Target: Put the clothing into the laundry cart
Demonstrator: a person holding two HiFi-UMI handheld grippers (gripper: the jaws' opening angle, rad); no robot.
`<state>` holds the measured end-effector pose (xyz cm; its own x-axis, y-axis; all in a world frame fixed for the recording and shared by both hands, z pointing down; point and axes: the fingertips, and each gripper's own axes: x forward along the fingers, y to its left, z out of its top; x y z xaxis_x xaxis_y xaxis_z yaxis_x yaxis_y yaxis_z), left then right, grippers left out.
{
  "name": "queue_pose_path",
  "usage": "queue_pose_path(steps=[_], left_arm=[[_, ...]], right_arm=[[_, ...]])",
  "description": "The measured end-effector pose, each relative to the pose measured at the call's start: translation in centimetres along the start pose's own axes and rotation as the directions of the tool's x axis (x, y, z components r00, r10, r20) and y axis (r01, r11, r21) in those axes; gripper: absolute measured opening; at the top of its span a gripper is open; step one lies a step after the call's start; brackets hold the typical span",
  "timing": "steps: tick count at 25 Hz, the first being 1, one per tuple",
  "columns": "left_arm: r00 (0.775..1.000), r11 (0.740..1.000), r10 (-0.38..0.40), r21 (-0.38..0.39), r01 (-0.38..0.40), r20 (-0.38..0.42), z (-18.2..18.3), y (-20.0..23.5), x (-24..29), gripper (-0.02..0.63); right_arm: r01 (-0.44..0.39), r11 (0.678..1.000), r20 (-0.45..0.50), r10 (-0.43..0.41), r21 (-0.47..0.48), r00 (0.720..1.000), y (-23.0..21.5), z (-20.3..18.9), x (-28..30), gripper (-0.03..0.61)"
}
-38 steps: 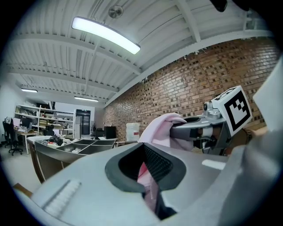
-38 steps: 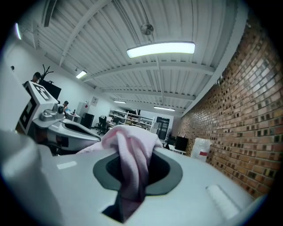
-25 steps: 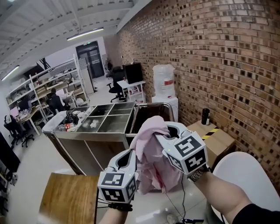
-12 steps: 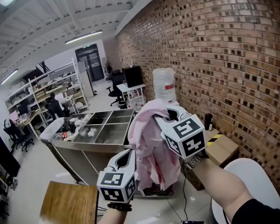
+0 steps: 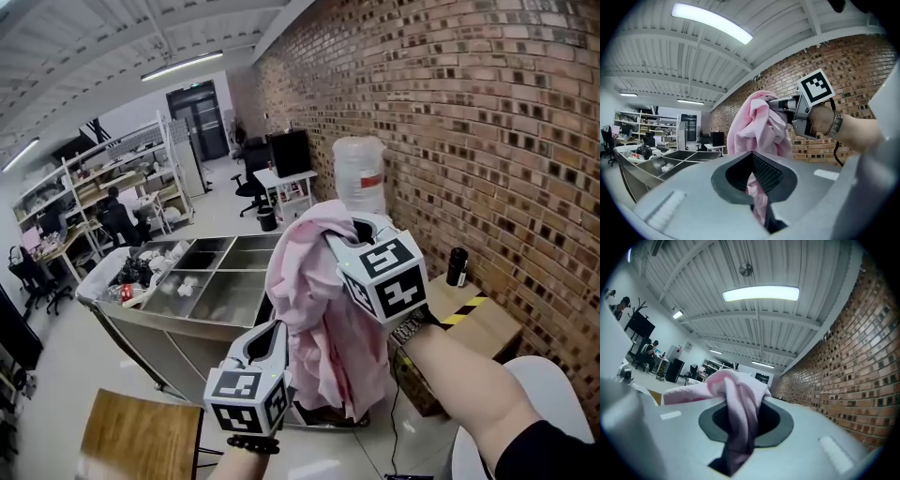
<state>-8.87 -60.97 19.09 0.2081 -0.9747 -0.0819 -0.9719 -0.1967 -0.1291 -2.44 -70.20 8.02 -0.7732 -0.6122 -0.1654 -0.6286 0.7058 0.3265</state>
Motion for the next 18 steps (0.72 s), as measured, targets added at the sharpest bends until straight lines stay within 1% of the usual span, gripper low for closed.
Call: queue_pose_path(steps=[6, 11, 13, 15, 18], left_arm=[[0.999, 1.0, 0.028, -0.008, -0.028, -0.033, -3.5, 2.1, 5.4, 0.002], [0.998, 0.999, 0.043, -0.017, -0.044, -0.054, -6.0, 3.9, 9.5, 0.002], [0.997, 0.999, 0.048, -0.019, -0.049, -0.063, -6.7, 4.4, 10.9, 0.002], [0.996, 0.998, 0.051, -0.019, -0.053, -0.071, -7.3, 4.7, 12.1, 0.002], [0.995, 0.998, 0.05, -0.024, -0.052, -0.081, -8.1, 5.2, 13.3, 0.002]], right_arm=[[-0.009, 1.0, -0.058, 0.01, 0.022, 0.998, -3.4, -7.5, 6.2, 0.072], [-0.007, 0.999, -0.144, 0.013, 0.044, 0.989, -5.8, -15.0, 11.1, 0.074], [-0.014, 0.998, -0.206, 0.027, 0.065, 0.978, -6.4, -18.2, 12.5, 0.079], [-0.023, 0.995, -0.283, 0.048, 0.093, 0.958, -6.6, -21.3, 13.6, 0.095], [-0.031, 0.991, -0.363, 0.077, 0.129, 0.929, -6.7, -25.4, 14.9, 0.143]])
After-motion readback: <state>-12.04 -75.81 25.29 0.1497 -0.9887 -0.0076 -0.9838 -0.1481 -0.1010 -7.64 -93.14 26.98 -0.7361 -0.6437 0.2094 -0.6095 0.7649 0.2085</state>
